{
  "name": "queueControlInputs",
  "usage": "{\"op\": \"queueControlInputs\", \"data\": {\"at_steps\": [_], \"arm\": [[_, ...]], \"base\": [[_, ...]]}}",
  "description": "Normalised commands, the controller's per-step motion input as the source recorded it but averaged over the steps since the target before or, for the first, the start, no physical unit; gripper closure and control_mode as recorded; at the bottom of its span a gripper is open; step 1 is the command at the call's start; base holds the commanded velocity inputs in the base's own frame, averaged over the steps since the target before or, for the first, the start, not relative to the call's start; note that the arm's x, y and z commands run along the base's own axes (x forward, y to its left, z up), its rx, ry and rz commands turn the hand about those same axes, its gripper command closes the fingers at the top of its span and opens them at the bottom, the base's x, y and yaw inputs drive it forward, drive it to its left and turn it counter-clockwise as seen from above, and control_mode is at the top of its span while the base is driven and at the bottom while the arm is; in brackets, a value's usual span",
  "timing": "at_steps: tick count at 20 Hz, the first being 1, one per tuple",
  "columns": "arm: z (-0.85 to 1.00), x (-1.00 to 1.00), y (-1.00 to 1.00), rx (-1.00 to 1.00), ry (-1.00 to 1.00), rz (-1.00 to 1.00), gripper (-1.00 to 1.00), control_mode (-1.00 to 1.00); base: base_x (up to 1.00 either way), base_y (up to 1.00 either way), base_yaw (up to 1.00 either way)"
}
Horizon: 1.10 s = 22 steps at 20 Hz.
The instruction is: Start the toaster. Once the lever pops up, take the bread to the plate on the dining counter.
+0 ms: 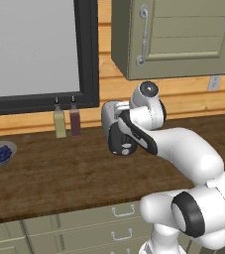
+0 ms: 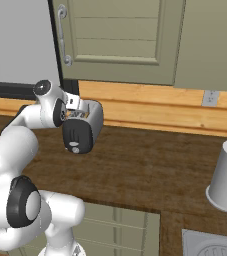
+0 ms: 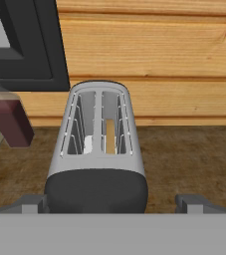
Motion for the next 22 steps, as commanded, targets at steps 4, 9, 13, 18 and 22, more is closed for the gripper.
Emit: {"op": "queueControlInputs", "data": {"at_steps": [4, 9, 13, 18, 22], "arm": [[0.0, 0.0, 0.0, 0.0, 0.0, 0.0, -1.0, -1.0], [0.0, 0.0, 0.0, 0.0, 0.0, 0.0, -1.0, -1.0], [0.0, 0.0, 0.0, 0.0, 0.0, 0.0, -1.0, -1.0], [0.0, 0.0, 0.0, 0.0, 0.0, 0.0, -1.0, -1.0], [0.0, 0.0, 0.0, 0.0, 0.0, 0.0, -1.0, -1.0]], "base": [[0.0, 0.0, 0.0], [0.0, 0.0, 0.0], [0.0, 0.0, 0.0], [0.0, 0.0, 0.0], [0.0, 0.0, 0.0]]}}
